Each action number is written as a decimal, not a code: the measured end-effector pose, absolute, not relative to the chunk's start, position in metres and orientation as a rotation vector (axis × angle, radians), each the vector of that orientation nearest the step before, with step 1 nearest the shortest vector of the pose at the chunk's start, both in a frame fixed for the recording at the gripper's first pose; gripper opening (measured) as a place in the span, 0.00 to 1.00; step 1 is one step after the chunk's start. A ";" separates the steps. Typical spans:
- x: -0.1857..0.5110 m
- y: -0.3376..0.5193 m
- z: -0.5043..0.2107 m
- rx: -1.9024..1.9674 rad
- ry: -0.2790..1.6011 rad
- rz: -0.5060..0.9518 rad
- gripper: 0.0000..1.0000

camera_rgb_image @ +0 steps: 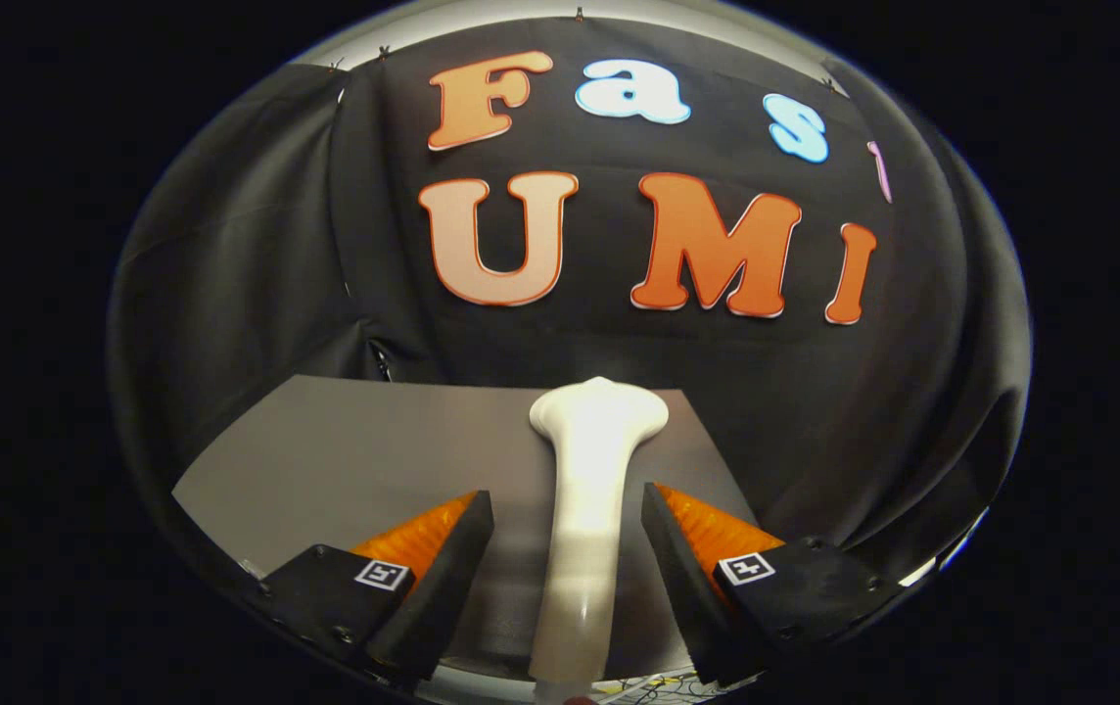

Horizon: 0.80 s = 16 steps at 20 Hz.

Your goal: Iron the clothes twice with a garment steamer, once on the left side and once on the right side.

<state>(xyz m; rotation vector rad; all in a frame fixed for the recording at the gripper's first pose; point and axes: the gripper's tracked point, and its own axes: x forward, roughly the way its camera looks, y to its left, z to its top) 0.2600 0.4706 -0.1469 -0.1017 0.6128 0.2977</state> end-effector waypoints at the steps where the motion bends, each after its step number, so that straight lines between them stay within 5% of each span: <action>1: 0.262 0.469 -0.152 -0.092 0.634 0.294 0.99; 7: 0.272 0.467 -0.172 -0.103 0.674 0.279 0.94; 16: 0.267 0.472 -0.168 -0.023 0.680 0.326 0.42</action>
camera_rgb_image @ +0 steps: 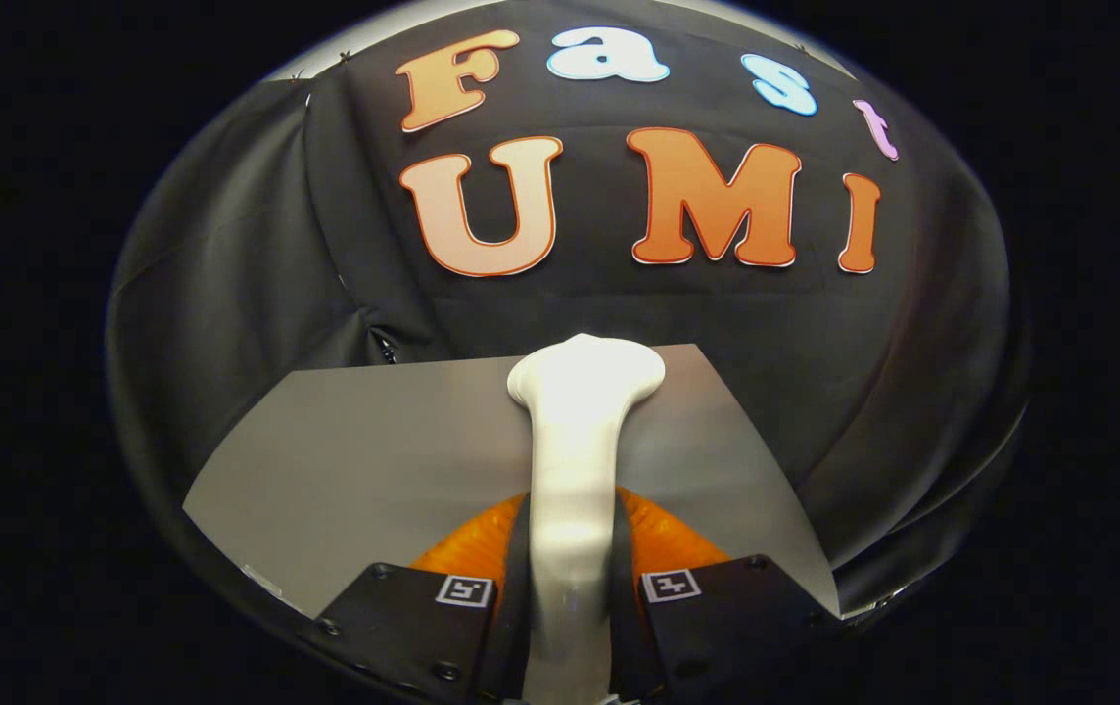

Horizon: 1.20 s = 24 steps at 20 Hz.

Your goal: Iron the clothes twice with a garment steamer, once on the left side and once on the right side.

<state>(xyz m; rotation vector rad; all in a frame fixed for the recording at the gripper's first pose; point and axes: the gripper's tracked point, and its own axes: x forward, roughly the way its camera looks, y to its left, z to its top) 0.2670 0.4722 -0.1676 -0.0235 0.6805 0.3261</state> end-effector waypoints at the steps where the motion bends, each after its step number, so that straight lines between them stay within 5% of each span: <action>1: 0.265 0.476 -0.166 -0.027 0.676 0.348 0.41; 13: 0.168 0.494 -0.048 -0.047 0.366 0.609 0.41; 24: 0.036 0.388 0.062 -0.001 0.133 0.784 0.41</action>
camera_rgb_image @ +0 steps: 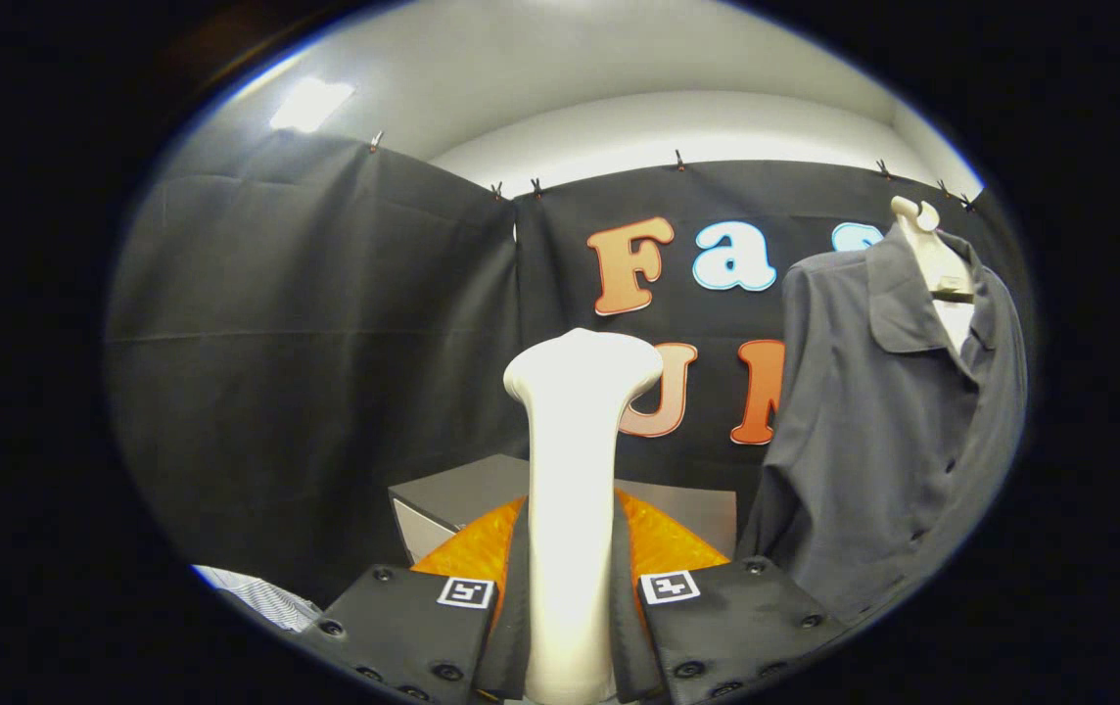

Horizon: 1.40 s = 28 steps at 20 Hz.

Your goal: Iron the clothes twice with a garment steamer, once on the left side and once on the right side.

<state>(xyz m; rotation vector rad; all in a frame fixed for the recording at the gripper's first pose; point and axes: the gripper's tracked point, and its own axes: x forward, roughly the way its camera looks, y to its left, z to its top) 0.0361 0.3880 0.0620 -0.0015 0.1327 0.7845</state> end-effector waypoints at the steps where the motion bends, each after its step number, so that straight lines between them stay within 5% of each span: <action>1: 0.031 0.372 0.067 0.010 0.119 0.780 0.41; 14: 0.023 0.177 0.061 0.061 0.057 0.695 0.40; 28: 0.073 0.088 0.032 0.056 0.040 0.595 0.40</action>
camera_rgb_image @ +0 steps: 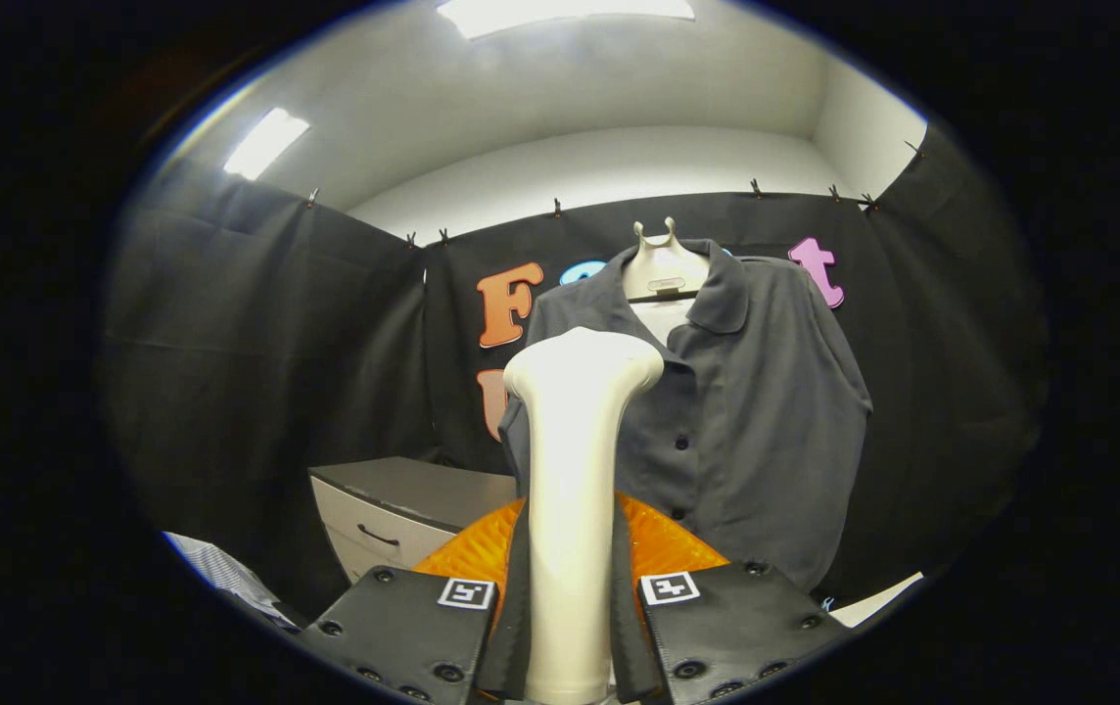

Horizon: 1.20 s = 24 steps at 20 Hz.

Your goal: Iron the clothes twice with a garment steamer, once on the left side and once on the right side.

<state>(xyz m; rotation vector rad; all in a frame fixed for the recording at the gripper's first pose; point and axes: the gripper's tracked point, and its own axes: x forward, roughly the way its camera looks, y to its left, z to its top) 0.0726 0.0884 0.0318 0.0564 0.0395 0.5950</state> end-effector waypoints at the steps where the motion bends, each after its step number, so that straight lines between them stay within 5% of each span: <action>1: 0.078 0.089 0.026 0.067 0.052 0.589 0.40; 24: 0.184 0.158 0.010 0.070 0.089 0.492 0.41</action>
